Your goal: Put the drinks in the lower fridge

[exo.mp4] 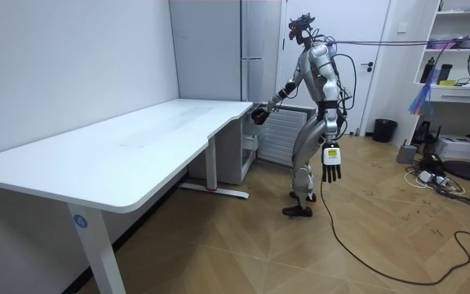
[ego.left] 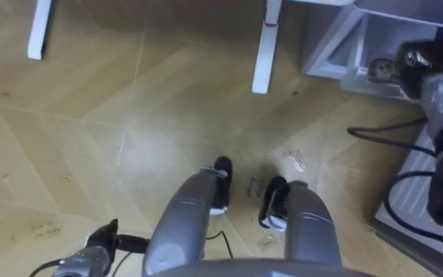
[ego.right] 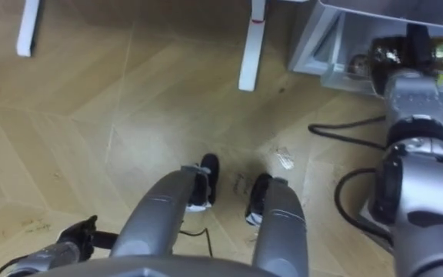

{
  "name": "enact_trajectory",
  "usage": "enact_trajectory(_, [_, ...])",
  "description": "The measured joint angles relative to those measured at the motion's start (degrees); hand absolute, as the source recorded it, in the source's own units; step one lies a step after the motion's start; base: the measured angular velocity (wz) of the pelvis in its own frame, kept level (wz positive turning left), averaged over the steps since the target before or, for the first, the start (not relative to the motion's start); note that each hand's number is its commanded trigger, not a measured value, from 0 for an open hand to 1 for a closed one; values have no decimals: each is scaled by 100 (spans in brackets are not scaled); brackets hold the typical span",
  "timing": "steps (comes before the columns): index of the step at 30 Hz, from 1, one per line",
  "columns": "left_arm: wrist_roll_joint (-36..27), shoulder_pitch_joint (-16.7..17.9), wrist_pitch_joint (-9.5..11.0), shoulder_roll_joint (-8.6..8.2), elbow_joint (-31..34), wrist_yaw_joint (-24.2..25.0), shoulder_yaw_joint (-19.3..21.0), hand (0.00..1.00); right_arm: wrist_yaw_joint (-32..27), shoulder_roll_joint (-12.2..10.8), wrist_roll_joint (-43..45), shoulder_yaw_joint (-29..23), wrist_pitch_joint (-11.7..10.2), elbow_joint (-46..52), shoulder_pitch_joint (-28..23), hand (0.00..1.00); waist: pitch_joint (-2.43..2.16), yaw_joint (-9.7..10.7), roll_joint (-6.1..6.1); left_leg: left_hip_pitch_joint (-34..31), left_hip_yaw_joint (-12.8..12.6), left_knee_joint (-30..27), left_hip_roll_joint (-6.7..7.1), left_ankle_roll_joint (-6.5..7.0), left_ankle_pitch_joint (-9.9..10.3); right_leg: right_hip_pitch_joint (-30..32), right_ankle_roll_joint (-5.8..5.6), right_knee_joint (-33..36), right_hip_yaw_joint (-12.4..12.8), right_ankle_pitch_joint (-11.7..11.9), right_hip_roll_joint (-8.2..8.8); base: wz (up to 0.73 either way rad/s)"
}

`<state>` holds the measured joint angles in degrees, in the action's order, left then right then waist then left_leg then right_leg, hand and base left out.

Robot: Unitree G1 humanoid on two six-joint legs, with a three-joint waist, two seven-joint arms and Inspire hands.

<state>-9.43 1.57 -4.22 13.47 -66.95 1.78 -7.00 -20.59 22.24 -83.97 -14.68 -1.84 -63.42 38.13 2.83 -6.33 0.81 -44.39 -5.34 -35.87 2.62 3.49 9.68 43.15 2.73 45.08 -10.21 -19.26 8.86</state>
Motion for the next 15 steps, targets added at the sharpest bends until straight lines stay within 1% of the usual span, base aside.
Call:
enact_trajectory(3, [-63,14,8,3,5,-22,-4,0,-257,22,126,5,35,57,200,100,-6,63,-11,-101,-59,-93,-15,4,2,126,17,87,50,16,15,-8])
enact_trajectory(4, [-124,14,18,6,6,-39,-2,0,-280,22,122,9,60,85,201,89,-7,80,-11,-113,-60,-94,-13,4,2,139,18,92,53,17,16,0])
enact_trajectory(5, [-167,14,49,6,4,-83,-4,0,-324,22,105,37,84,95,226,48,-7,110,-11,-129,-59,-104,-11,4,1,153,18,104,55,17,19,0])
enact_trajectory(6, [-186,14,59,5,4,-112,-7,0,-349,22,88,54,91,95,243,0,-7,121,-11,-137,-59,-108,-10,4,1,161,18,109,55,17,20,0])
enact_trajectory(8, [-230,12,84,5,4,-177,-17,0,-386,22,31,62,101,94,273,0,-9,133,-15,-163,-59,-154,-4,16,8,190,16,149,61,15,28,0])
enact_trajectory(15, [-229,14,77,4,2,-366,-92,0,-447,70,-6,55,101,92,274,0,-17,116,-35,-176,-57,-177,-11,17,10,198,14,166,61,14,20,0])
